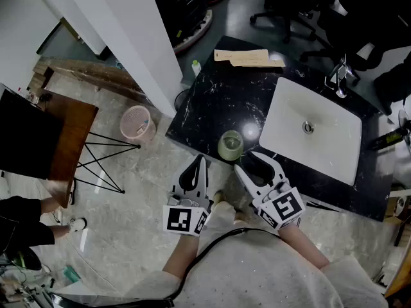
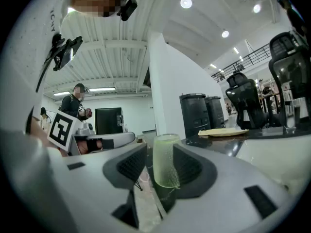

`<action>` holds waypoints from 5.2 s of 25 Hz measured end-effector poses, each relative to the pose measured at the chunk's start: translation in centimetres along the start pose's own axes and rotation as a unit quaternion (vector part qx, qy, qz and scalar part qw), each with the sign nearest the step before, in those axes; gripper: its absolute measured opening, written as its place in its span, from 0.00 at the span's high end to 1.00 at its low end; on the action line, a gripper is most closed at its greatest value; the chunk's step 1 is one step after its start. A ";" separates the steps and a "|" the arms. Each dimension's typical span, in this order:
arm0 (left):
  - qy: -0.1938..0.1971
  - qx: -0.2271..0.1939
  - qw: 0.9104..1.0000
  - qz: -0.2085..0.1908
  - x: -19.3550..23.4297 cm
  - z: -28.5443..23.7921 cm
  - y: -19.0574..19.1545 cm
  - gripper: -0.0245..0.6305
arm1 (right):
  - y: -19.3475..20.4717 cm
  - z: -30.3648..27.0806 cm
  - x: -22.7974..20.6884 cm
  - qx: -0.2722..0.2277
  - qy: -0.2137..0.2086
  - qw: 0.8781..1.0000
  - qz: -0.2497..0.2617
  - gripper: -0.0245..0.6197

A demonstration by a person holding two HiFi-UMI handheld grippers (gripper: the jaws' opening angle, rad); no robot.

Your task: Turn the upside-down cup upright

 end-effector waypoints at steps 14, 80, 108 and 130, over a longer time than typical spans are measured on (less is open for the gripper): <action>0.019 0.008 1.000 0.002 2.0 -2.2 1.5 0.95 | 3.5 -5.5 -2.3 0.097 0.067 0.993 -0.008 0.38; -0.091 0.025 0.995 -0.016 7.2 4.0 0.6 0.95 | 1.9 -8.9 1.1 -0.344 -0.224 0.541 -0.734 0.43; -0.069 0.065 0.994 -0.046 8.3 4.9 2.5 0.95 | 4.4 -6.9 -3.1 -0.564 -0.317 0.203 -0.735 0.43; -0.059 0.059 0.996 -0.038 8.2 4.8 2.5 0.95 | 4.5 -6.4 -3.0 -0.557 -0.329 0.234 -0.726 0.34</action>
Point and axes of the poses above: the fingertips, and each gripper's own axes: z backward along the fingers, x to its left, y out of its underside, the point moved 1 cm from there along z, backward along the fingers, and after that the axes turned 4 degrees about -y, right-handed, at the moved point
